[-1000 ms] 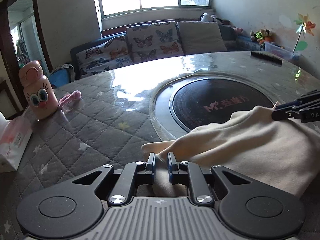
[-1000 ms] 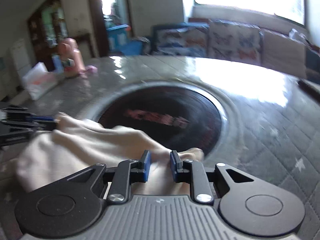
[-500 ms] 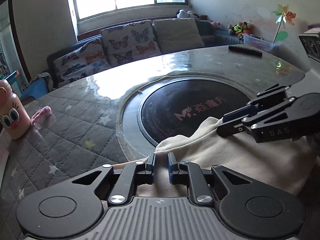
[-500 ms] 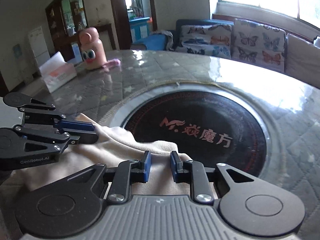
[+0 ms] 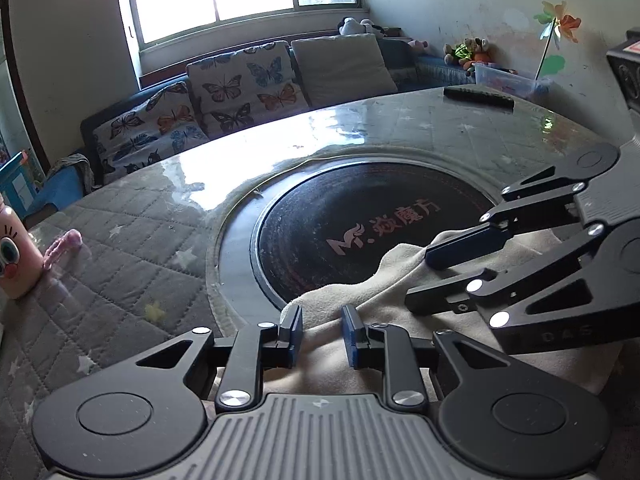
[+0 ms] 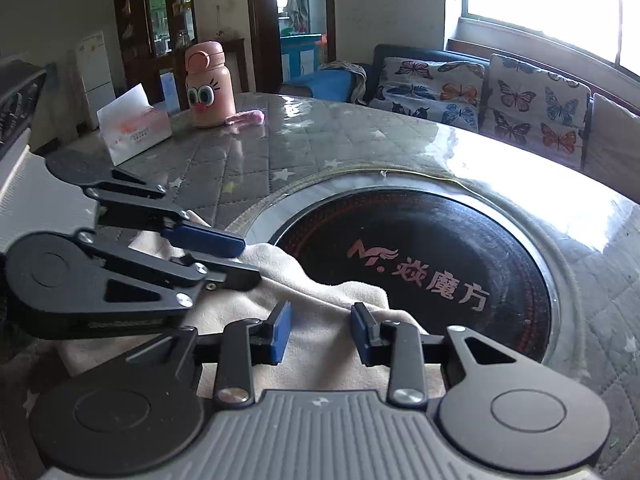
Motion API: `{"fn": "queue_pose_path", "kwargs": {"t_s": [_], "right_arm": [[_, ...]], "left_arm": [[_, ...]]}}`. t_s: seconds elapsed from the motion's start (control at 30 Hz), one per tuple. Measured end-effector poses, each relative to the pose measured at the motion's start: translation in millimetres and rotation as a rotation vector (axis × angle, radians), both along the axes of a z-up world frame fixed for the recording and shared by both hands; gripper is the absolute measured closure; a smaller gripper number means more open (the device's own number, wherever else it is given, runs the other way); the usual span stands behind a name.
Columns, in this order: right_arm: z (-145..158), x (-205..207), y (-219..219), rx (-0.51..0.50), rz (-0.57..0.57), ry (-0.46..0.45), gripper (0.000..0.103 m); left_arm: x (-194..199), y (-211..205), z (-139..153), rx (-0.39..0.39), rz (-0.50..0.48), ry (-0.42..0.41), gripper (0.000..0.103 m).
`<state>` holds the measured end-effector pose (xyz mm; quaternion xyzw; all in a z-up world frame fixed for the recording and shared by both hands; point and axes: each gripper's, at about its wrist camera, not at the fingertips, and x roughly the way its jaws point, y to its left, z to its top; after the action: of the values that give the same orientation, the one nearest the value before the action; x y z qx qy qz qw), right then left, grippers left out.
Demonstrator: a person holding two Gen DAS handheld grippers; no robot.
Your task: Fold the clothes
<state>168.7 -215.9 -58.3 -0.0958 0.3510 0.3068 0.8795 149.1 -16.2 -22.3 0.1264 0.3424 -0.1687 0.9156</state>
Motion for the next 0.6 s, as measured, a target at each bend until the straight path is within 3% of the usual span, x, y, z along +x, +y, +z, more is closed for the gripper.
{"fn": "queue_pose_path", "kwargs": {"t_s": [0.27,0.6], "right_arm": [[9,-46,5,-0.022,0.133,-0.023,0.069],[3,-116,16,-0.119,0.265,-0.125,0.069]], "left_arm": [[0,-2,0,0.012,0.008,-0.008,0.077],[-16,-4,5,0.041,0.044,-0.062,0.077]]}}
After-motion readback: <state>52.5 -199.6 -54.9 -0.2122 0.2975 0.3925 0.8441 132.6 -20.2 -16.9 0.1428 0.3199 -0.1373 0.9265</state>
